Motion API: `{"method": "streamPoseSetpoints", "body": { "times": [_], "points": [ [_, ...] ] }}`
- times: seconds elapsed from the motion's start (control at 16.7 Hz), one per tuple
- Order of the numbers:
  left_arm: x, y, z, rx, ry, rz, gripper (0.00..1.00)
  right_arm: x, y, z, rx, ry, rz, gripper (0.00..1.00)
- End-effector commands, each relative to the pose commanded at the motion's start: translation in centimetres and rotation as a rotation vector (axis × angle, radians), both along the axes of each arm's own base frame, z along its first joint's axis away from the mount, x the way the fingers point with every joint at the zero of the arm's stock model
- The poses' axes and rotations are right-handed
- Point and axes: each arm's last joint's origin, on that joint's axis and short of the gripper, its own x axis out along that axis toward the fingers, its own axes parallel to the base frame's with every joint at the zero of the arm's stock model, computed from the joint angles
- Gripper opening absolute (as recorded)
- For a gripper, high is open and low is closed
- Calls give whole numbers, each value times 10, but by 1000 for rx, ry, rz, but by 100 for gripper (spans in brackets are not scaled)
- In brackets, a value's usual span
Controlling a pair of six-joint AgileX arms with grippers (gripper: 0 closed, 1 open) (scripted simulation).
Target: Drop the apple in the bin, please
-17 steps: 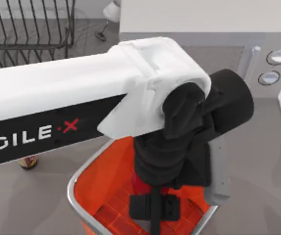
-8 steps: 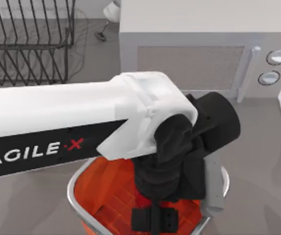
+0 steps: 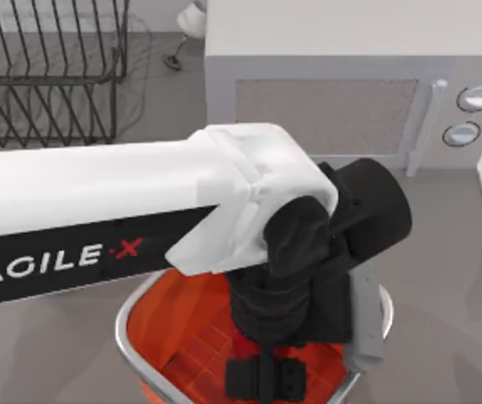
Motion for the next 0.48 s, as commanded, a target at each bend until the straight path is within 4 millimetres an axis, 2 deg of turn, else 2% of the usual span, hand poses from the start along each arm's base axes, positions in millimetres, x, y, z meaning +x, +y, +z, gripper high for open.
{"method": "streamPoseSetpoints", "body": {
  "times": [0.36, 0.48],
  "points": [
    [0, 0, 0, 0, 0, 0, 98, 0, 0, 0, 0, 0, 0, 100],
    [0, 0, 0, 0, 0, 0, 100, 0, 0, 0, 0, 0, 0, 100]
  ]
}}
